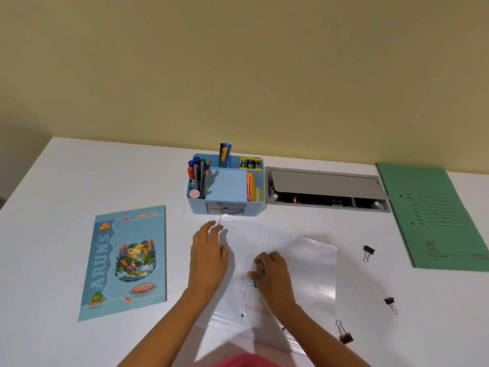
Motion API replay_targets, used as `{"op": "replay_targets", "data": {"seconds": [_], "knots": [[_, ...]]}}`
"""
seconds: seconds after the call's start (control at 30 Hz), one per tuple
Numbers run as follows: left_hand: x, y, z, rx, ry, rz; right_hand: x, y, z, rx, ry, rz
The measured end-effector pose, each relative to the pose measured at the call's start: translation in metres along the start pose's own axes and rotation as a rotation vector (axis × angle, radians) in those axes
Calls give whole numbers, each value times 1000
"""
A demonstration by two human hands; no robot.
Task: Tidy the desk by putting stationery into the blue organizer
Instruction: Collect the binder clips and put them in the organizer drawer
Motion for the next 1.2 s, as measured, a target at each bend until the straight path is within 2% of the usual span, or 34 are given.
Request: {"op": "replay_targets", "data": {"seconds": [0.33, 0.57, 0.67, 0.8, 0.93, 1.0, 1.1, 1.2], "knots": [[14, -42, 7, -85, -209, -125, 4, -30, 2, -68, -92, -1], [16, -52, 17, -332, -439, -183, -3, -35, 1, -104, -6, 80], [18, -55, 20, -513, -614, -188, -8, -44, -5, -189, 106, 159], [19, -57, 25, -688, -1044, -220, -10, -60, -14, -311, 216, 169], [19, -62, 24, -691, -1159, -229, -6, -70, -17, -385, 248, 101], [17, -63, 24, -701, -1214, -214, -8, -69, -16, -409, 255, 147], [13, -64, 23, -699, -1213, -190, -10, -56, -8, -360, 267, 240], [14, -66, 20, -759, -1202, -131, -7, -40, 1, -185, 73, 135]]}}
Point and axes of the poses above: each hand's wrist, its own y-axis towards the middle knuckle, its own x-axis out of the palm, z = x × y, the point moved 1 cm from there along y, towards the middle knuckle, and after that the axes turned 14 degrees about x, right-handed, at the moved point
